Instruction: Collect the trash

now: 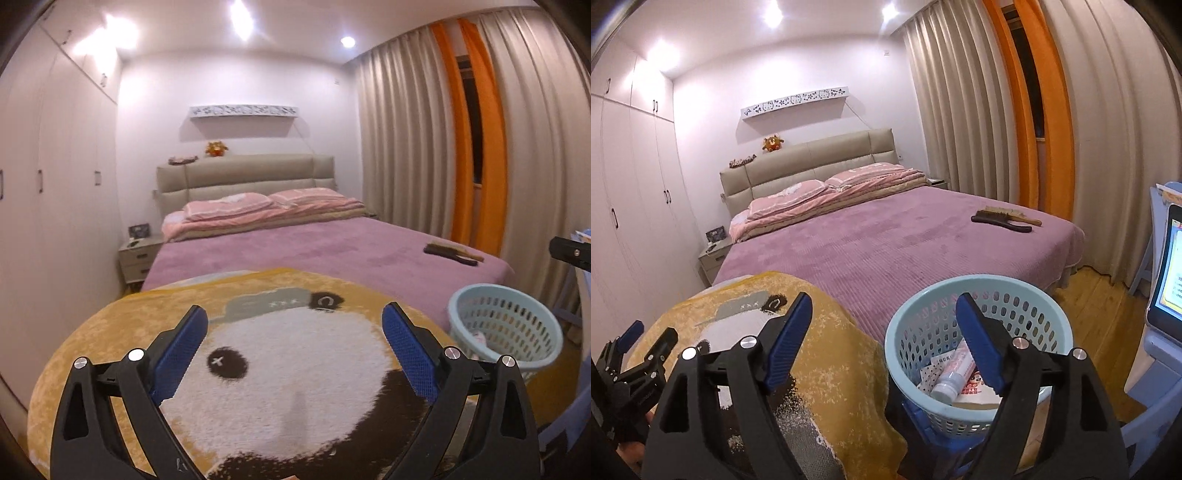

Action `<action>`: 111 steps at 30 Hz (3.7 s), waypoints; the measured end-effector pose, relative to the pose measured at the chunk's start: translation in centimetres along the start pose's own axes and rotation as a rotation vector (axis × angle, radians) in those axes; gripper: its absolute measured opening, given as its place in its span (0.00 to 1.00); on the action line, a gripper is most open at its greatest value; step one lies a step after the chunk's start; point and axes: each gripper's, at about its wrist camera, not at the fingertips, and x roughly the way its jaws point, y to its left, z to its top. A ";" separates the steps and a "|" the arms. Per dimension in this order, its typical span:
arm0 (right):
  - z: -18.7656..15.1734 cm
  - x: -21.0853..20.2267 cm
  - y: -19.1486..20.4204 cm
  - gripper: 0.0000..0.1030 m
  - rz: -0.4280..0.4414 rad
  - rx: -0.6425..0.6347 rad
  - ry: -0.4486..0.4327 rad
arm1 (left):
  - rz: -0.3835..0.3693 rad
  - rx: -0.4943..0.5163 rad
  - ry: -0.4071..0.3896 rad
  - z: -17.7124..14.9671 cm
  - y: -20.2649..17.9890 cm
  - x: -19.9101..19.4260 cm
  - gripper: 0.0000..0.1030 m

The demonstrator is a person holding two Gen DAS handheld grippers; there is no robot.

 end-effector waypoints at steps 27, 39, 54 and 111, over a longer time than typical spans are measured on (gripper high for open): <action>-2.2 1.1 1.7 0.74 -0.036 -0.074 -0.034 | -0.017 -0.128 0.035 -1.6 3.2 0.3 0.92; -1.9 0.8 1.1 0.74 -0.030 -0.056 -0.030 | -0.018 -0.111 0.034 -1.5 2.8 0.2 0.92; -1.9 1.1 1.0 0.74 -0.018 -0.055 -0.026 | -0.040 -0.107 0.044 -1.6 2.8 0.5 0.93; -1.7 0.9 1.1 0.78 -0.004 -0.041 -0.027 | -0.044 -0.083 0.041 -1.6 2.5 0.2 0.93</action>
